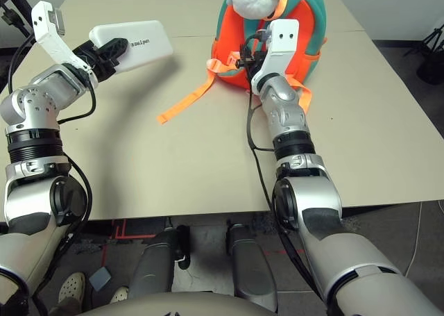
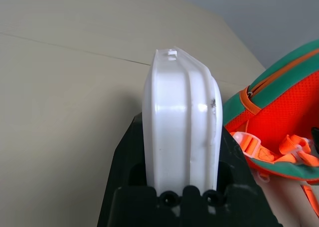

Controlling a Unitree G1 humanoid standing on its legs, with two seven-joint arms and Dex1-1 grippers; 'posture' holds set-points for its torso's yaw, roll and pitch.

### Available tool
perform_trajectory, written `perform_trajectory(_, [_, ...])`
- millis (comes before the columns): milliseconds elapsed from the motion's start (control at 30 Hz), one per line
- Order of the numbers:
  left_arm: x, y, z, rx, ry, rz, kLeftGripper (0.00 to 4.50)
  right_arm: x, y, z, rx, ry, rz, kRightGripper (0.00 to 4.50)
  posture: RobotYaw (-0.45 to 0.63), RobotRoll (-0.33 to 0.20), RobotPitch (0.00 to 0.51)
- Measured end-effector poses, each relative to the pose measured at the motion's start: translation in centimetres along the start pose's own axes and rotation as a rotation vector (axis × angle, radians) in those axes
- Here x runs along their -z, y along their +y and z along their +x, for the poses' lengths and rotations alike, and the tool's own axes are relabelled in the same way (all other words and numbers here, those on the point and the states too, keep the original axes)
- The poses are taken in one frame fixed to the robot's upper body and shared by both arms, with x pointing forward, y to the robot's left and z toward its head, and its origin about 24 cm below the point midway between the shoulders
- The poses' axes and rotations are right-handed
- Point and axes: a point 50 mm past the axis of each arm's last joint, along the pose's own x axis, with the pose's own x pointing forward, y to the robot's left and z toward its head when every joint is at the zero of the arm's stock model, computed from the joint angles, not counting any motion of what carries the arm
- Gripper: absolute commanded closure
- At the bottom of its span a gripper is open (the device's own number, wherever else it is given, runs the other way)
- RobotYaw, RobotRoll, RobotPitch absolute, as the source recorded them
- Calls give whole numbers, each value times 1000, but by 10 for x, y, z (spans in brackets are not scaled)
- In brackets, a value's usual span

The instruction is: Put the pencil case into the backpack and zip it.

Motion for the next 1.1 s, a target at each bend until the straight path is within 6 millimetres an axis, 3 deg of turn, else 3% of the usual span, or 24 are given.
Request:
perform_trajectory(633, [8,0,6,16,4,-14,3262,-61,2,-90,-150,117,-116,3833,-120,0,170])
perform_trajectory(933, [12,-8,12,56,8,-20,3262,-64,13,-123,-141,172,-100,3834,-147,0,170])
perform_trajectory(1100, [15,-7,15,55,21,-23,3262,-46,13,-141,-114,227,-85,3834,-161,0,167])
